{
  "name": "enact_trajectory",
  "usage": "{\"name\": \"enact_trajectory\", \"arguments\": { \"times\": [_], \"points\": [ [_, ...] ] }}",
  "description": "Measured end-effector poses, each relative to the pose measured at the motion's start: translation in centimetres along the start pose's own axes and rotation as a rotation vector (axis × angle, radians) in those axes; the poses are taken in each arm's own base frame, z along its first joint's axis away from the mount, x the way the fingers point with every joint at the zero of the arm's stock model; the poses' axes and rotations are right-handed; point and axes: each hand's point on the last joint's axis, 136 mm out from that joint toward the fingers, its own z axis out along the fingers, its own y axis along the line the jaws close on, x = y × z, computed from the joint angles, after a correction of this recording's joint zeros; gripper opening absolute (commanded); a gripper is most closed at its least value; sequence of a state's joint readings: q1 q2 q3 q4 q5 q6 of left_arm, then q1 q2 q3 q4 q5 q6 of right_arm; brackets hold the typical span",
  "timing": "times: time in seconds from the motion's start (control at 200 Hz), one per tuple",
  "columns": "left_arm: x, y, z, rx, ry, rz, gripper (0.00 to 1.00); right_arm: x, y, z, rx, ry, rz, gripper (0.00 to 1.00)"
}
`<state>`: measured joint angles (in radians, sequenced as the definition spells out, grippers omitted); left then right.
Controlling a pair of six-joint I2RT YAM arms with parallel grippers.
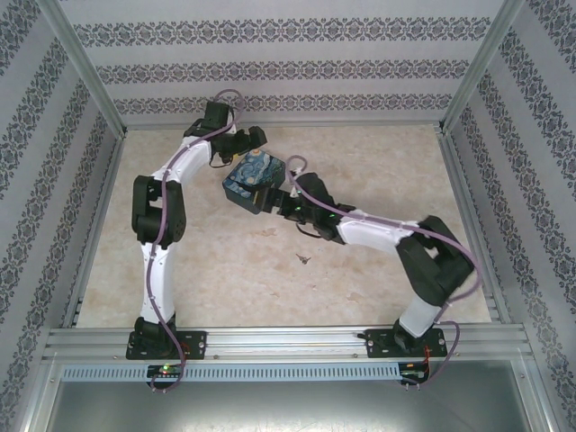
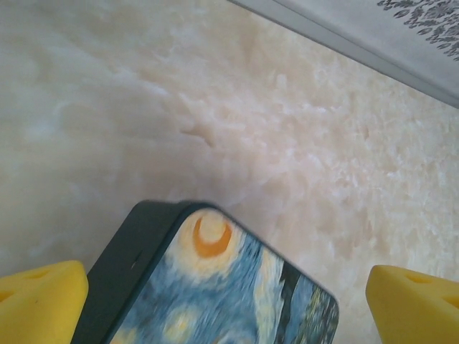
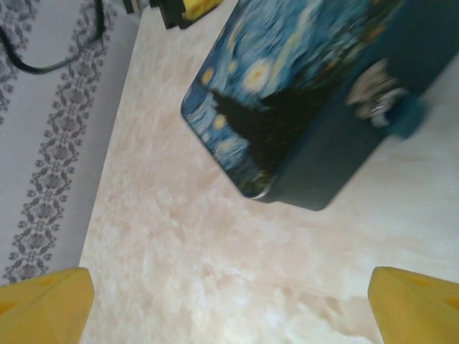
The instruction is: Unlock the padlock with the key
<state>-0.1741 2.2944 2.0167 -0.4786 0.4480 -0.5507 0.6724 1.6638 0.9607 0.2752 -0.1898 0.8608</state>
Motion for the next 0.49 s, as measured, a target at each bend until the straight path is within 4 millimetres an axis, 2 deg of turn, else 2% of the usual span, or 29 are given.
{"name": "enact_trajectory", "arguments": {
  "times": [0.11, 0.24, 0.29, 0.425, 0.495],
  "points": [
    [-0.3, -0.9, 1.8, 0.013, 0.02, 0.01, 1.0, -2.7, -1.9, -3.7, 0.068, -0.114, 0.024, 0.98],
    [1.4, -2.7, 3.5, 0.039, 0.065, 0.029, 1.0, -5.1, -5.0, -7.5, 0.134, -0.226, 0.089, 0.98],
    [2.5, -3.6, 3.9, 0.055, 0.09, 0.036, 1.0, -6.1, -6.9, -8.8, 0.145, -0.265, 0.134, 0.98],
    [5.7, -7.0, 4.6, 0.111, 0.162, 0.071, 1.0, -7.2, -12.5, -10.8, 0.228, -0.314, 0.27, 0.98],
    [7.6, -9.1, 5.0, 0.141, 0.197, 0.097, 1.0, -7.4, -13.6, -11.0, 0.248, -0.317, 0.297, 0.98]
  ]
}}
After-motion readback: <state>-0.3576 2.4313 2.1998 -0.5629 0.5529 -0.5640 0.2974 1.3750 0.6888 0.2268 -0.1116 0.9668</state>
